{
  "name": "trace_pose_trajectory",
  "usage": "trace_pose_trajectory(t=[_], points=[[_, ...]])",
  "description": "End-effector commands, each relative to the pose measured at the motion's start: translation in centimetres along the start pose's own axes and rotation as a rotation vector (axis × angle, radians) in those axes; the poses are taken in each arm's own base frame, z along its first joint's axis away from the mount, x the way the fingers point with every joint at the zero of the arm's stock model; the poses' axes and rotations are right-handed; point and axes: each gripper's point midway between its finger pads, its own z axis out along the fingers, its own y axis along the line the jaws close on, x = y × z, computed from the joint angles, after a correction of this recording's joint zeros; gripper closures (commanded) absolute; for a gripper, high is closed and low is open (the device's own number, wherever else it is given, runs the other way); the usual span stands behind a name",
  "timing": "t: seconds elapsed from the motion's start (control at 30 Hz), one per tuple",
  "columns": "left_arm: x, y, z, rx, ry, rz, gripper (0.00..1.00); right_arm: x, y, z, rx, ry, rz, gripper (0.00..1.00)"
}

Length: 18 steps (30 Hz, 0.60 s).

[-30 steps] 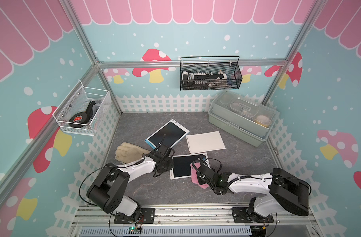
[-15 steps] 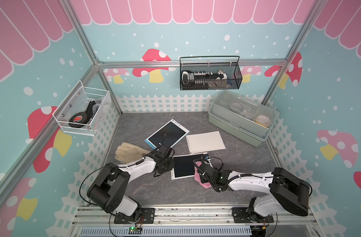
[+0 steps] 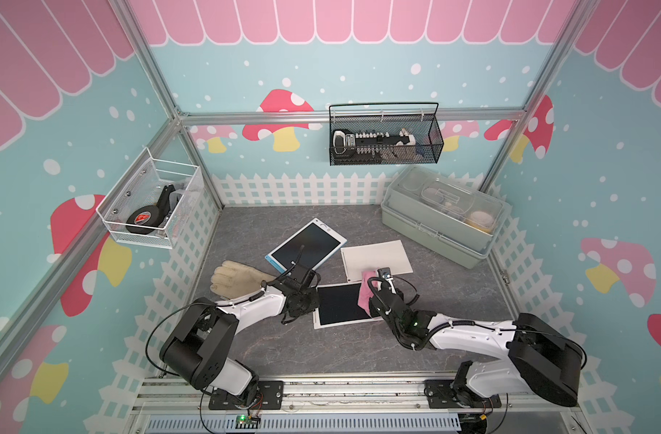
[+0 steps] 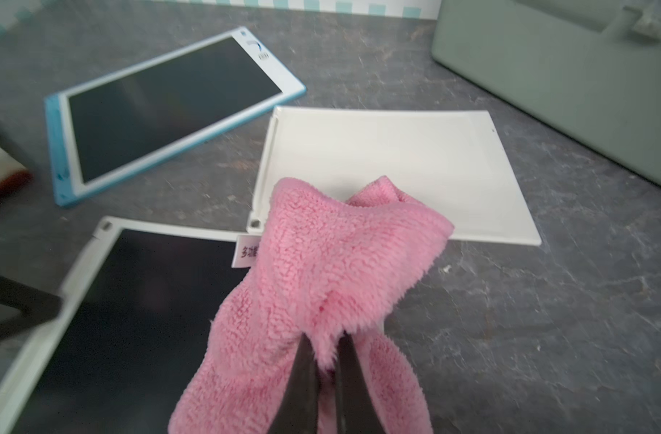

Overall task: Wipe the drawing tablet
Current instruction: Wipe the dirt from the drawing tablet.

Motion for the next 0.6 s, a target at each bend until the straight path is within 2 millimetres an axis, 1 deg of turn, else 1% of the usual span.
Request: trace_pose_trajectory(t=[0.0,0.1,0.17,0.23,0.3,0.33,0.4,0.43,0.47,0.5,0.53,0.57], points=[[6.4,5.8,1.5,-0.206,0.235,-0.022,0.93,2.0,-2.0,0.3,0.079,-0.006,0.017,1.0],[6.4,5.8,1.5,-0.207,0.239,-0.021,0.93,3.6,-1.6,0.5,0.071,0.03,-0.042,1.0],[6.4,5.7,1.6,-0.207,0.239,-0.021,0.94,4.5,-0.5,0.6,0.038,0.058,-0.07,1.0],[6.4,5.7,1.6,-0.206,0.243,-0.022,0.93,5.5,1.3,0.7,-0.016,0.087,-0.077,1.0],[6.4,5.7,1.6,-0.205,0.241,-0.024,0.93,6.3,4.0,0.5,-0.077,0.102,-0.096,1.0],[6.4,5.7,1.6,-0.206,0.241,-0.023,0.93,6.7,5.1,0.4,-0.097,0.103,-0.1,1.0],[6.4,5.7,1.6,-0.206,0.241,-0.024,0.93,7.6,6.7,0.5,-0.151,0.113,-0.057,1.0],[6.4,5.7,1.6,-0.206,0.24,-0.024,0.93,7.8,6.9,0.6,-0.163,0.114,-0.042,1.0],[6.4,5.7,1.6,-0.207,0.239,-0.024,0.94,8.0,6.6,0.7,-0.151,0.115,-0.034,1.0],[6.4,5.7,1.6,-0.209,0.239,-0.024,0.93,8.0,5.6,0.6,-0.112,0.114,-0.027,1.0],[6.4,5.8,1.6,-0.21,0.24,-0.023,0.94,8.1,4.1,0.6,-0.069,0.119,-0.011,1.0],[6.4,5.8,1.6,-0.212,0.241,-0.023,0.94,8.4,2.1,0.5,-0.006,0.14,0.028,1.0]])
